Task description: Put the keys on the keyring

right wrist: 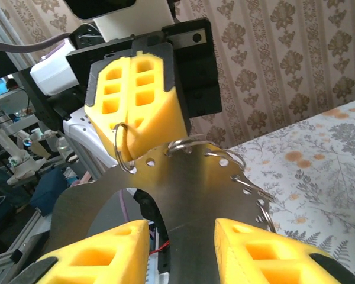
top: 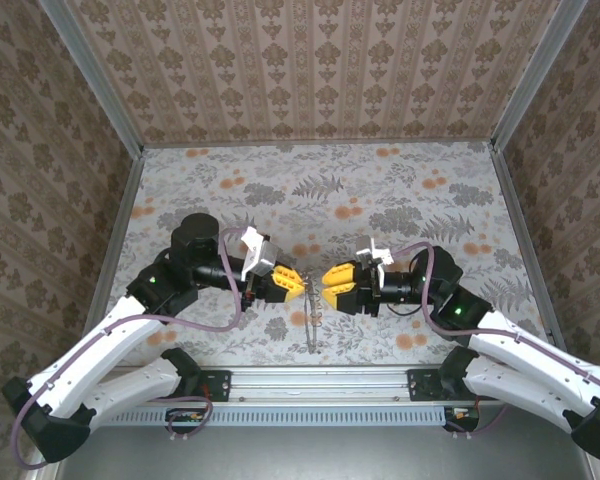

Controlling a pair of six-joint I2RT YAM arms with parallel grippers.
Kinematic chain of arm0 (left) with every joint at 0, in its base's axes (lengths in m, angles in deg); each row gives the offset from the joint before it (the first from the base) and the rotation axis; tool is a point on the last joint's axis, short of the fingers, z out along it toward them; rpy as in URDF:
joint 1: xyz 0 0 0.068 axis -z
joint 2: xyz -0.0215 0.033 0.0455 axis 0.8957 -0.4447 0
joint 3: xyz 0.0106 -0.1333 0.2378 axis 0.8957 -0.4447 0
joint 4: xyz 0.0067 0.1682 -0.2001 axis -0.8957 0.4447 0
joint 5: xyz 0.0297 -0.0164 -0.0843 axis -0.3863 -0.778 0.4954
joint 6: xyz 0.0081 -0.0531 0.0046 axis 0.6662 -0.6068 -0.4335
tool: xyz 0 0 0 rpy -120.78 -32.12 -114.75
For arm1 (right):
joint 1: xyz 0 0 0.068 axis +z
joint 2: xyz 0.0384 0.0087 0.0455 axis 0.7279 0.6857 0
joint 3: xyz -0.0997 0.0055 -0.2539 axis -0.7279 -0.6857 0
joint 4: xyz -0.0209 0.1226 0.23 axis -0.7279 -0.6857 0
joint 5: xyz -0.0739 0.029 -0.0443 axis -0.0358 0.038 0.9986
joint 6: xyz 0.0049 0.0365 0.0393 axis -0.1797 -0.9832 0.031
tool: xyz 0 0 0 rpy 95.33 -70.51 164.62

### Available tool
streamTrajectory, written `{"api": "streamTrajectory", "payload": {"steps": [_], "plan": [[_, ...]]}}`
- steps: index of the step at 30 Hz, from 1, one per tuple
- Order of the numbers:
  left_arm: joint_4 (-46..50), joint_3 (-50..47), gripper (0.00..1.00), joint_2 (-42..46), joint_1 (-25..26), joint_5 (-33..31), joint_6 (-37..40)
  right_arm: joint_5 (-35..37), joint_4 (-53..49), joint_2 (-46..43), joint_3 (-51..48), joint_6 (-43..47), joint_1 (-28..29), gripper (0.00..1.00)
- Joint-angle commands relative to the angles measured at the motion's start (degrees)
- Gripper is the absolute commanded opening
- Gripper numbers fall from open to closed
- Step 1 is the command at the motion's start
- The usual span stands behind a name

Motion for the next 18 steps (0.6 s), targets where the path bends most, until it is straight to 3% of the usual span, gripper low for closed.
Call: {"api": "streamTrajectory", "payload": {"steps": [1, 18], "plan": [[-2.1, 0.1, 0.00, 0.5, -0.6, 1.9, -1.0, -1.2, 3.6, 0.3, 2.5, -0.1, 1.0, 0.36], [0.6, 0.7, 0.00, -1.0, 0.3, -3.1, 4.5, -2.5, 5.9, 5.0, 5.9, 3.2, 3.4, 0.34]]}}
